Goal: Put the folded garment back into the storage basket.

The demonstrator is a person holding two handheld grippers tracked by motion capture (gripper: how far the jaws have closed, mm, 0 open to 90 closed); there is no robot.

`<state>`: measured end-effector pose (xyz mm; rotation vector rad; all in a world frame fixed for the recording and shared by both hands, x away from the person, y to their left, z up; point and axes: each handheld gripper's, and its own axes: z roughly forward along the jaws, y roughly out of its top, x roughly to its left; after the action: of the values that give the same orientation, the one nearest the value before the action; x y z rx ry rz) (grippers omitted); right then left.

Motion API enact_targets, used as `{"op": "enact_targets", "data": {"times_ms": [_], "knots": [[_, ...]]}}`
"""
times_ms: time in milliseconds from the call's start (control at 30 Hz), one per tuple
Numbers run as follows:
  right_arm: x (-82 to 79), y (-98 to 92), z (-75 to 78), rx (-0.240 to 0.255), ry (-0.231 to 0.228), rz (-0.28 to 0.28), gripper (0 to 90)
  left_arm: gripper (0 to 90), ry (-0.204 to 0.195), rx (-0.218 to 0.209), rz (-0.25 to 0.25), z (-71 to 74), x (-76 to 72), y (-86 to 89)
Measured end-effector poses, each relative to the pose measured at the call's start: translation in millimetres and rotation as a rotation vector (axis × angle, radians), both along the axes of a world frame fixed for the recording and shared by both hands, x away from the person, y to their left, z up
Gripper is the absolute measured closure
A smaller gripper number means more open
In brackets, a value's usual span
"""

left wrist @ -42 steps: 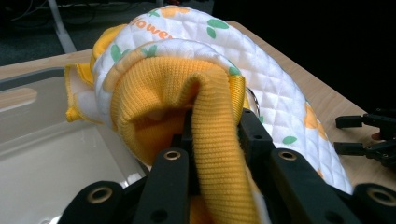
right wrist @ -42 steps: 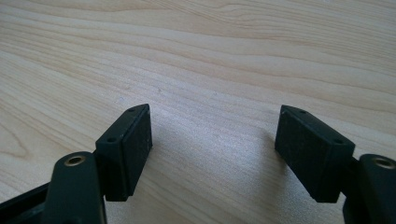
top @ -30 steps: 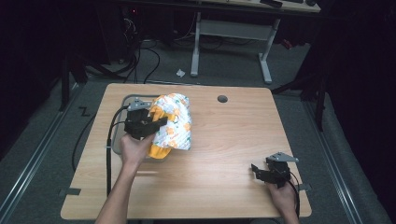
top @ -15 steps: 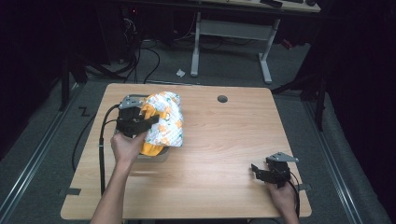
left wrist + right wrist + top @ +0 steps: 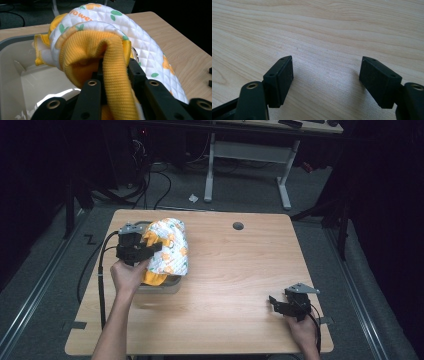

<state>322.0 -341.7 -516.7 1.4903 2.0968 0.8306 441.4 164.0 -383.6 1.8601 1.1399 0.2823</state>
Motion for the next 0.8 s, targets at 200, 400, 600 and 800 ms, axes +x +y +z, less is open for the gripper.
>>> {"op": "enact_targets", "data": {"times_ms": [200, 400, 600, 800], "knots": [[0.0, 0.0, 0.0, 0.0, 0.0, 0.0, 27.7, 75.6, 0.01, 0.015, 0.009, -5.4, 5.0, 6.2], [0.0, 0.0, 0.0, 0.0, 0.0, -0.001, 27.7, 75.6, 0.021, 0.033, 0.013, -10.7, 9.6, 9.5], [0.1, 0.0, 0.0, 0.0, 0.0, -0.002, 27.8, 75.6, 0.034, 0.046, 0.022, -19.3, 17.3, 11.7], [0.1, 0.0, 0.0, 0.0, 0.0, -0.002, 27.8, 75.3, 0.067, 0.066, 0.038, -30.5, 26.9, 11.6]]}}
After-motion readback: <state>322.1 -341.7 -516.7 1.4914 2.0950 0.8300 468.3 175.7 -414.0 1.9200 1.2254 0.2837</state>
